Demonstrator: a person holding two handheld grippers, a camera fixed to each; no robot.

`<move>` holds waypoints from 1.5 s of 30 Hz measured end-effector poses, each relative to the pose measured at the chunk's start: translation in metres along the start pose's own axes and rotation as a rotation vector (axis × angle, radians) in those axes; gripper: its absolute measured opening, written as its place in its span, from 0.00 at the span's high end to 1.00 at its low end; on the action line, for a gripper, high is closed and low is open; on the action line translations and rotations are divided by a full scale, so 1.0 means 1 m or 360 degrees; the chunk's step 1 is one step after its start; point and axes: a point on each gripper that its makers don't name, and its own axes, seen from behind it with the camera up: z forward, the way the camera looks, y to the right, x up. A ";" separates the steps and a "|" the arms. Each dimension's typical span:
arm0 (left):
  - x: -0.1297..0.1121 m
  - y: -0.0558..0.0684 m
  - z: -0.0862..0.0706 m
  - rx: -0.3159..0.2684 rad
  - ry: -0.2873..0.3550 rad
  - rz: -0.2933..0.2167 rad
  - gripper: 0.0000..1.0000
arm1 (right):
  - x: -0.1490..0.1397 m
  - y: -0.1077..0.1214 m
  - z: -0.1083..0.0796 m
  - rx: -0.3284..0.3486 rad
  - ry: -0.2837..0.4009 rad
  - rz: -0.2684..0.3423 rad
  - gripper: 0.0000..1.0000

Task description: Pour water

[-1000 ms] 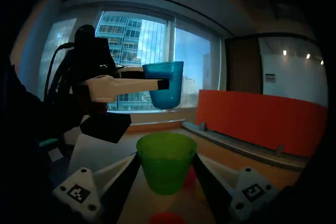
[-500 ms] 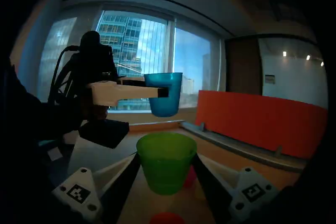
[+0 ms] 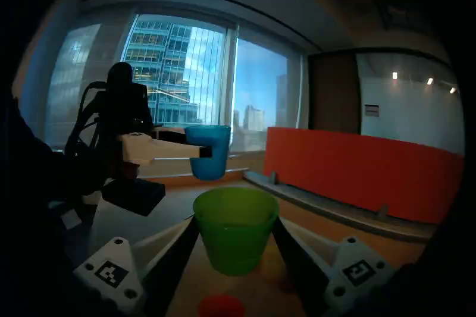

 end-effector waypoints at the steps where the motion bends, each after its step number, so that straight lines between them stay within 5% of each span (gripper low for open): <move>1: -0.002 -0.001 0.000 0.0003 -0.0004 0.0004 0.17 | -0.001 0.003 -0.002 -0.0012 -0.0003 -0.0002 0.12; 24: -0.041 -0.013 -0.005 0.0030 -0.0089 -0.0019 0.18 | -0.007 0.068 -0.045 -0.0248 -0.0032 0.0017 0.12; 45: -0.097 -0.008 -0.005 -0.0026 -0.0315 0.0047 0.17 | -0.043 0.081 -0.051 -0.0261 -0.0167 0.0050 0.11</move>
